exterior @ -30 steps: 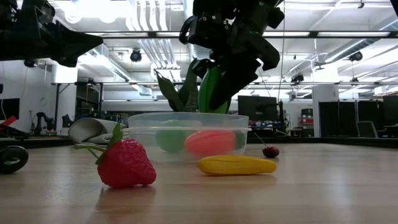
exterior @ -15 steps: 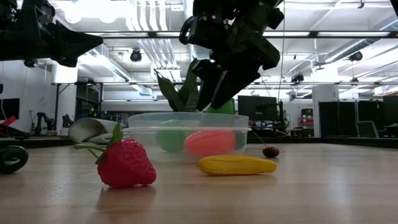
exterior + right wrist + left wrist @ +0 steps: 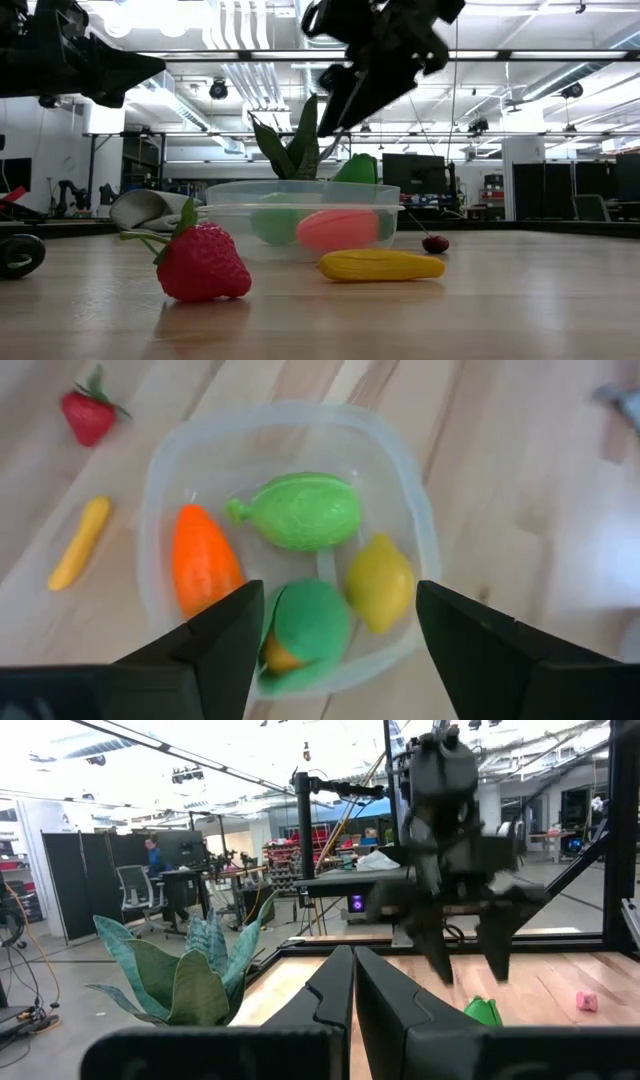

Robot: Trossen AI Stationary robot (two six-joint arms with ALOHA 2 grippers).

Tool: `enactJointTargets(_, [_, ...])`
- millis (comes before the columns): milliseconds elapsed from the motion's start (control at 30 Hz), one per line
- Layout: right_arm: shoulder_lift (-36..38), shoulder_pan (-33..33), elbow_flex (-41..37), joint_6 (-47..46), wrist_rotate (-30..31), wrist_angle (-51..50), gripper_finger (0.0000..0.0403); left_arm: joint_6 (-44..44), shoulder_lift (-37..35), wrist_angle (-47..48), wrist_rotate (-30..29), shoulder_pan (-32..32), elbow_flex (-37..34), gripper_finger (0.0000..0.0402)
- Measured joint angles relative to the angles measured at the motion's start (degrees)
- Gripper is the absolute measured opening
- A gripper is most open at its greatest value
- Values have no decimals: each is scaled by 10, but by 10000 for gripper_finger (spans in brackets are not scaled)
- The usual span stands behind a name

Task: Pick and placing Produce into tupperware
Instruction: Put the red cherry into the bin

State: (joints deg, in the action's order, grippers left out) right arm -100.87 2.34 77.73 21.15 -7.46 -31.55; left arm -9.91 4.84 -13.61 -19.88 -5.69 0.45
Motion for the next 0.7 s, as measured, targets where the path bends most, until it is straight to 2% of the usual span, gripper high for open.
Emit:
enactJointTargets(167, [56, -6, -1, -15, 0, -52, 254, 0, 0, 0, 0, 0, 0, 0])
enactJointTargets(400, [135, -9, -33, -93, 16, -106, 247, 0, 0, 0, 0, 0, 0, 0])
enactJointTargets(567, [193, -9, -119, -149, 32, -87, 244, 0, 0, 0, 0, 0, 0, 0])
enactJointTargets(700, [243, -9, -229, -185, 42, 12, 243, 0, 0, 0, 0, 0, 0, 0])
